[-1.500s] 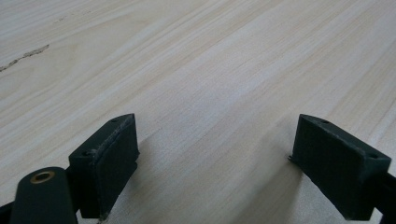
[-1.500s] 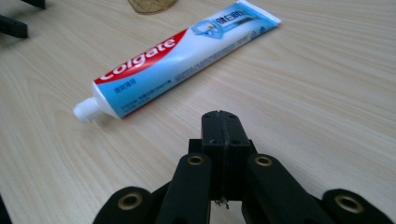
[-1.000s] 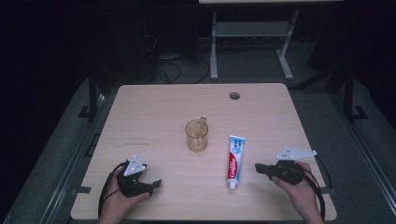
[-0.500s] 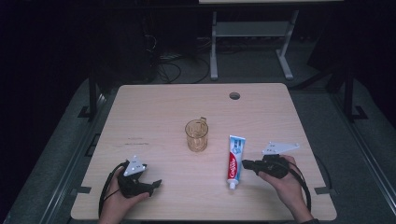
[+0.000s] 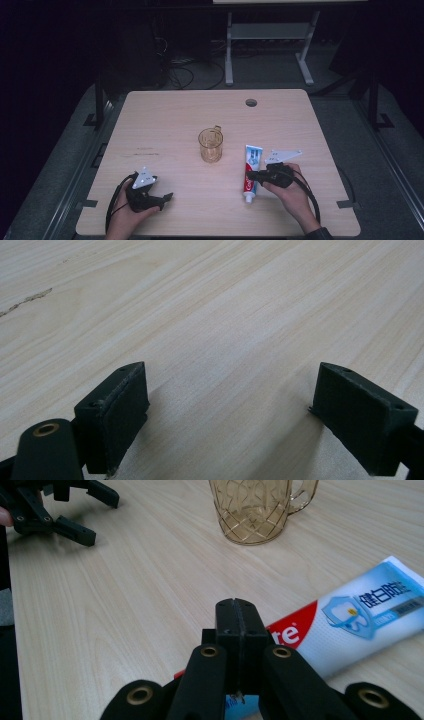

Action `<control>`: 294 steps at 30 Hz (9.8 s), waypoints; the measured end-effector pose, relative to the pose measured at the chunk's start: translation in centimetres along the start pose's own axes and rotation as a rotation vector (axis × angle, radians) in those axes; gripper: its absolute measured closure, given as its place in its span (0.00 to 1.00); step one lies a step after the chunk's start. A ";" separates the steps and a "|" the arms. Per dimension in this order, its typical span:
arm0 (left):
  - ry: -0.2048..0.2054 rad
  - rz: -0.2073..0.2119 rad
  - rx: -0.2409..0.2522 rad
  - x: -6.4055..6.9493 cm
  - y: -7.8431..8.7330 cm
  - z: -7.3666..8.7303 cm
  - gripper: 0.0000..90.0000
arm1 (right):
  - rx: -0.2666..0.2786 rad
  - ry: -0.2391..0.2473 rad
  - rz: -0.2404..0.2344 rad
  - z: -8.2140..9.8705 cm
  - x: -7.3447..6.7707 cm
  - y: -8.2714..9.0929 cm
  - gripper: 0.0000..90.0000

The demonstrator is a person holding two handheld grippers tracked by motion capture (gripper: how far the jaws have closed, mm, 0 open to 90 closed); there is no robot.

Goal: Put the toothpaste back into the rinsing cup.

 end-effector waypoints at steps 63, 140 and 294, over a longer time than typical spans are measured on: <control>0.001 0.001 0.004 0.0 0.0 0.0 0.15 | -0.120 -0.040 0.076 4.2 1.7 1.2 1.00; -0.003 0.003 -0.002 0.0 0.0 0.0 0.15 | -0.355 -0.008 0.136 -0.1 6.7 -4.4 0.42; -0.010 0.006 -0.002 0.0 0.0 0.0 0.15 | 0.255 -0.071 0.137 -12.3 9.4 3.7 0.82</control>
Point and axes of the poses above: each handheld gripper's, and its own axes: y roughly backward along the jaws, z roughly out of its underside, x roughly to its right, the point moved 5 cm from there along -y, roughly forward along the jaws, and after that the axes turned 14 degrees about y, right-handed, at the moved point
